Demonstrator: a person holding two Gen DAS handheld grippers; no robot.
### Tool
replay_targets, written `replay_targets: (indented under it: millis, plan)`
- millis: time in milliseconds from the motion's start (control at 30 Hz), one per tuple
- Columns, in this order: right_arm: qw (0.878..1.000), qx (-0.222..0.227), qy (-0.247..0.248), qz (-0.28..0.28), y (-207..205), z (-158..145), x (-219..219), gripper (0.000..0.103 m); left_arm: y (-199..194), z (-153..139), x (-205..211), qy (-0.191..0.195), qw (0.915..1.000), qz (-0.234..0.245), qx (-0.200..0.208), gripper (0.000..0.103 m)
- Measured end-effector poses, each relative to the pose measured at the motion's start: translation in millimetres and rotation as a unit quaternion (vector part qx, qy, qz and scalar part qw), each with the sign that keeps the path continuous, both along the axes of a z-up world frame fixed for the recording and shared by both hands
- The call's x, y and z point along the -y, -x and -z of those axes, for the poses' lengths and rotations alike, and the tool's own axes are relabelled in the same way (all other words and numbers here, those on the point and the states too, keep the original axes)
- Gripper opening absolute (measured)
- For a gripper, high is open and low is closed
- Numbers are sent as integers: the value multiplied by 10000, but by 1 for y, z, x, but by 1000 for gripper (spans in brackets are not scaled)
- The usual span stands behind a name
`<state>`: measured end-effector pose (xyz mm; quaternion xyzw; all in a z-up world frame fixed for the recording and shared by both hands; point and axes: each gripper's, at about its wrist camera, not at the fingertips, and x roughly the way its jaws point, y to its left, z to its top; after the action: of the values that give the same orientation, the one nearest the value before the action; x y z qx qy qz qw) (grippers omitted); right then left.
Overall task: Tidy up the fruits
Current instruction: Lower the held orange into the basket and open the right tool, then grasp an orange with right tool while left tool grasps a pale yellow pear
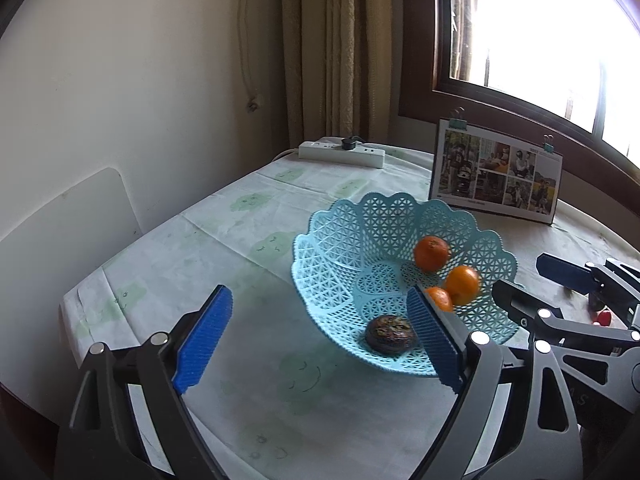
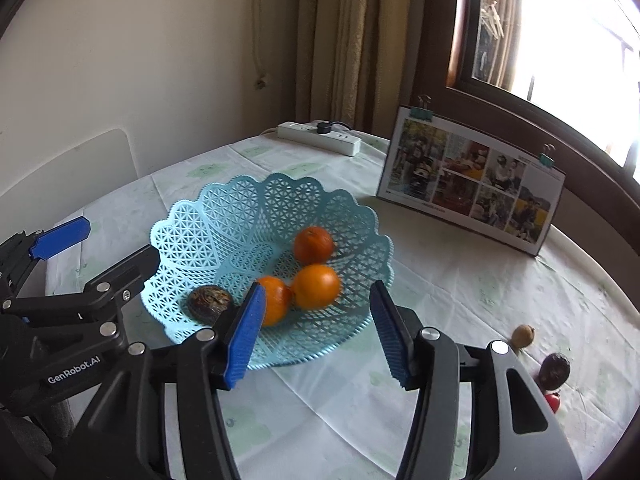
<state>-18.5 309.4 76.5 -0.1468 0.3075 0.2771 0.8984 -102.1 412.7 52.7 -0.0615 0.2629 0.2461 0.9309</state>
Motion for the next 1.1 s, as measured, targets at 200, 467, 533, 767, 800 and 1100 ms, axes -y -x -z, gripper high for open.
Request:
replay_targets:
  millis: [200,467,533,767,800,1100]
  plan:
    - [9992,-64,-73,377,-5,2,38,55,-12,-2,28,-98,9995,313,-39,93]
    - [9947,-144,-153,1009,-15,6,101,60,-30,-1,69,-205,9966,794,-121,98]
    - [9925,-170,-164,1199,-16,8,119,60,-35,0,81,-242,9952,934,-154,98]
    - [9833,-289,-289,1772,-19,12,178,60,-53,3,125,-400,9877,1486,-277,98]
    - [9819,-300,-305,1846,-20,13,186,60,-56,4,129,-414,9869,1536,-287,98]
    - [9743,-518,-447,2146,-17,23,236,61,-76,8,172,-552,9786,1941,-395,98]
